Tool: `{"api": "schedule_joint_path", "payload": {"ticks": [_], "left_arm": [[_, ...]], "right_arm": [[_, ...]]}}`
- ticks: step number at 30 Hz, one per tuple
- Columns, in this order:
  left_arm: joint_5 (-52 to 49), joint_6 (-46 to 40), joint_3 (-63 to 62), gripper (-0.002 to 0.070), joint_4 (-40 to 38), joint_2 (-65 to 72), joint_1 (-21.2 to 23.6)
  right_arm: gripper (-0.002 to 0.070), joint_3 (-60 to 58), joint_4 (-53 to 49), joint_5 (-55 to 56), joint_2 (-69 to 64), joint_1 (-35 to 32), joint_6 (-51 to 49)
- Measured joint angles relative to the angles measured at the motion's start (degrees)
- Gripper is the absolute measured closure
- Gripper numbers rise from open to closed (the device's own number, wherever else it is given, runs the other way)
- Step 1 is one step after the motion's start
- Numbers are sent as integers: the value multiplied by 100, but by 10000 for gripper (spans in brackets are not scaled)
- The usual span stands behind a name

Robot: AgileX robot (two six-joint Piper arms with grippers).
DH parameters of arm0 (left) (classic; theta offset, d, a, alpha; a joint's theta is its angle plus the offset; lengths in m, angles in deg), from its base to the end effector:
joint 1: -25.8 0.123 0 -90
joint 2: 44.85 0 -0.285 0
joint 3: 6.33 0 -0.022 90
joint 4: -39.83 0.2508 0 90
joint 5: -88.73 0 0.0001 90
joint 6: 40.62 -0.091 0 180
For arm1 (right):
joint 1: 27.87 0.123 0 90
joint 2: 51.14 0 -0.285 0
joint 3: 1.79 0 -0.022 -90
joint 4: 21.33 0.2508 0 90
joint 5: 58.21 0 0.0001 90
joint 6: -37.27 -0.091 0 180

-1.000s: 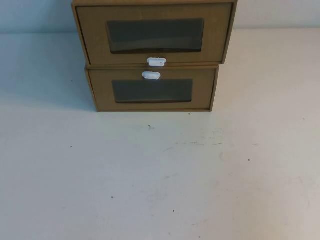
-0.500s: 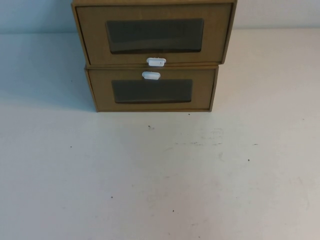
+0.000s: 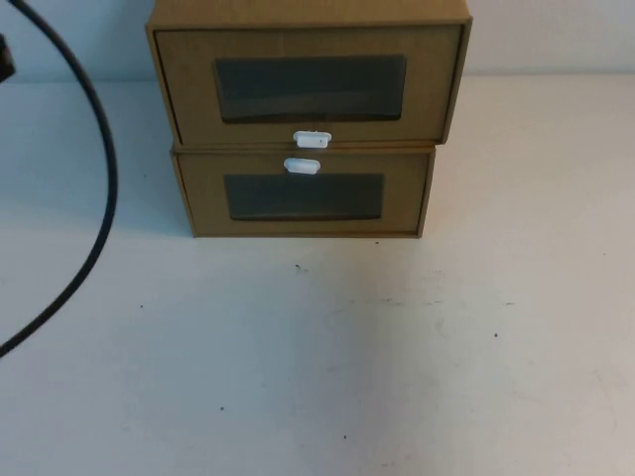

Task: Open the shoe box
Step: 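Pull the top drawer of the cardboard box fully open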

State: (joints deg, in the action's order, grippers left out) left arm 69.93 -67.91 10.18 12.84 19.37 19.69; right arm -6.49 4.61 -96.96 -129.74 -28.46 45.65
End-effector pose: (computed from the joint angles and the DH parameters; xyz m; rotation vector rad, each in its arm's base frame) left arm 0.2066 -0.0355 0.4297 0.2230 1.6909 -0.1843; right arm 0.2668 0.0222 0.4108 0.0656 2.0829 0.4138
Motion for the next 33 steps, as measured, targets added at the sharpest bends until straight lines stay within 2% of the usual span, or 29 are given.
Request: {"api": "schedule_joint_path", "payload": {"ticks": [3, 7, 12, 15, 19, 24, 29, 33], "left_arm": [[57, 28, -40, 679, -686, 551, 0], [-86, -226, -395, 679, -991, 1232, 0], [-847, -573, -1616, 679, -1038, 2230, 0], [-1593, -877, -2723, 679, -1151, 2891, 0], [-2725, -1325, -4126, 679, -1461, 3836, 0], [-3336, -1418, -5485, 679, -1755, 4881, 0], [-3465, -1500, -5946, 679, -2136, 5581, 0], [-3638, -1638, -5956, 679, -2390, 5929, 0]], "right_arm": [[689, 0, 870, -66, -447, 0, 688], [689, 0, 2490, -286, -902, 0, 1910], [689, 10, 4222, -1248, -1342, 59, 4080], [689, 44, 4588, -1322, -1497, 361, 4914], [689, 45, 4090, -723, -1531, 1205, 5280], [689, 45, 2398, 826, -1604, 2651, 5341], [688, 45, 1172, 2780, -1956, 3635, 5570], [666, 53, 909, 4019, -2462, 4028, 6403]]}}
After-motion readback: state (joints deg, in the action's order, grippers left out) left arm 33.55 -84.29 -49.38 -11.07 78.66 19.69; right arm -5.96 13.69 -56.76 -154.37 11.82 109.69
